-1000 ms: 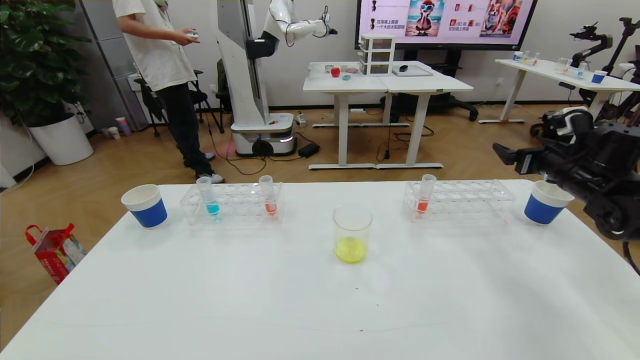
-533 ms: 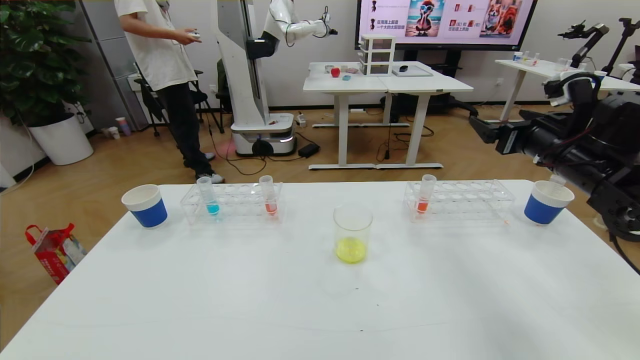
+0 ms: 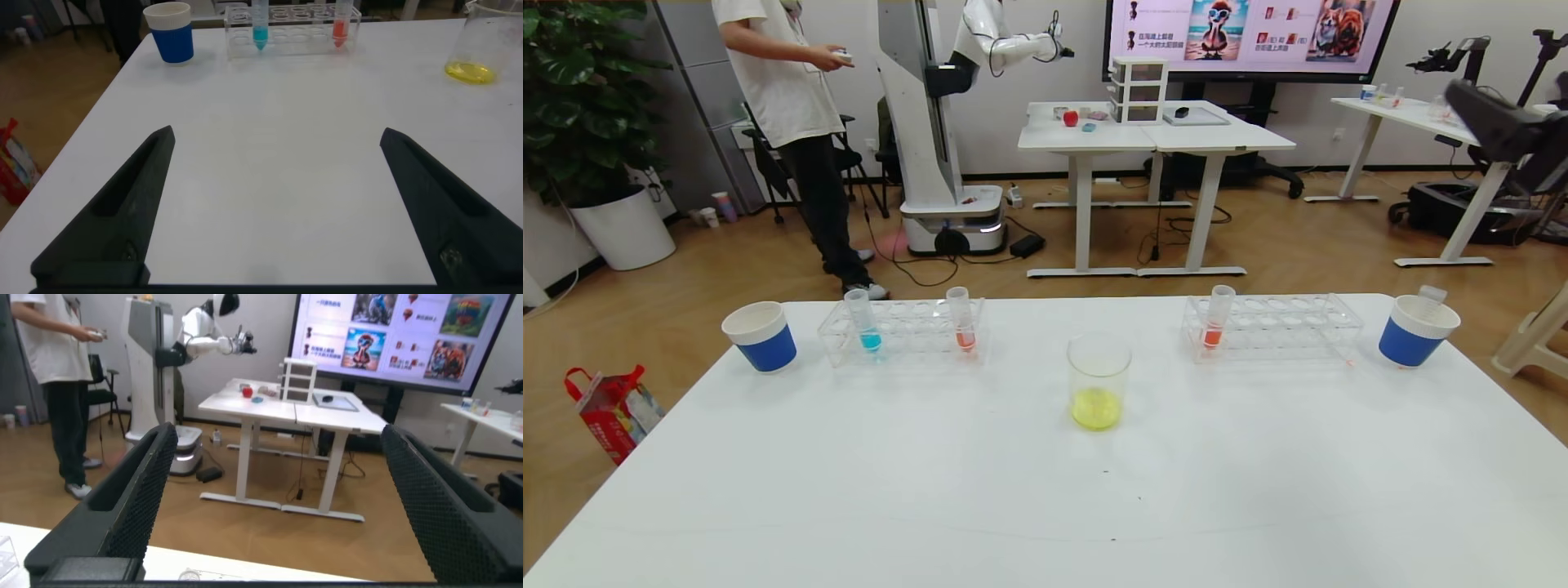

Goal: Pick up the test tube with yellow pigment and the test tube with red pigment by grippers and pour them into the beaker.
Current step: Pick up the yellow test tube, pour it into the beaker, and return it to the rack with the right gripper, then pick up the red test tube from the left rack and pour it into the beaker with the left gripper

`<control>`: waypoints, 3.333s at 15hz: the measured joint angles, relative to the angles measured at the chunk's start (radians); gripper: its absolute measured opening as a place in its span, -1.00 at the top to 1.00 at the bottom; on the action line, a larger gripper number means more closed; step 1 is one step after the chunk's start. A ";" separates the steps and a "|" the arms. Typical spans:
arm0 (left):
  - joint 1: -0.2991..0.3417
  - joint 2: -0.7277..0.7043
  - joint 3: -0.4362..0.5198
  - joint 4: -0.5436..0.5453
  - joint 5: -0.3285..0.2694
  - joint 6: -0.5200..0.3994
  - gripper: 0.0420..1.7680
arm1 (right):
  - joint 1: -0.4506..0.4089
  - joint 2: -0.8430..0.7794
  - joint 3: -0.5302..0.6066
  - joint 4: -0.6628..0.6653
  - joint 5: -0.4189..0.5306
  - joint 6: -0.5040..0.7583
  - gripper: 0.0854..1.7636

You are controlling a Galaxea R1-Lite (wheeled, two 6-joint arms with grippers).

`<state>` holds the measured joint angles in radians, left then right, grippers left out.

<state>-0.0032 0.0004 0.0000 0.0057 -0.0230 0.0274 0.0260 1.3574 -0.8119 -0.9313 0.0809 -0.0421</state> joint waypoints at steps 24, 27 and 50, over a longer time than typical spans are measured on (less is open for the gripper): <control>0.000 0.000 0.000 0.000 0.000 0.000 -0.98 | -0.015 -1.355 0.709 0.749 -0.067 -0.087 -0.97; 0.000 0.000 0.000 0.000 0.000 0.000 -0.98 | -0.016 -1.358 0.799 0.886 -0.078 -0.068 -0.97; 0.000 0.000 0.000 0.001 0.000 0.011 -0.98 | -0.016 -1.358 0.812 0.939 -0.070 -0.022 -0.97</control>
<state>-0.0032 0.0004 0.0000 0.0072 -0.0230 0.0385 0.0104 -0.0004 0.0000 0.0072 0.0104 -0.0643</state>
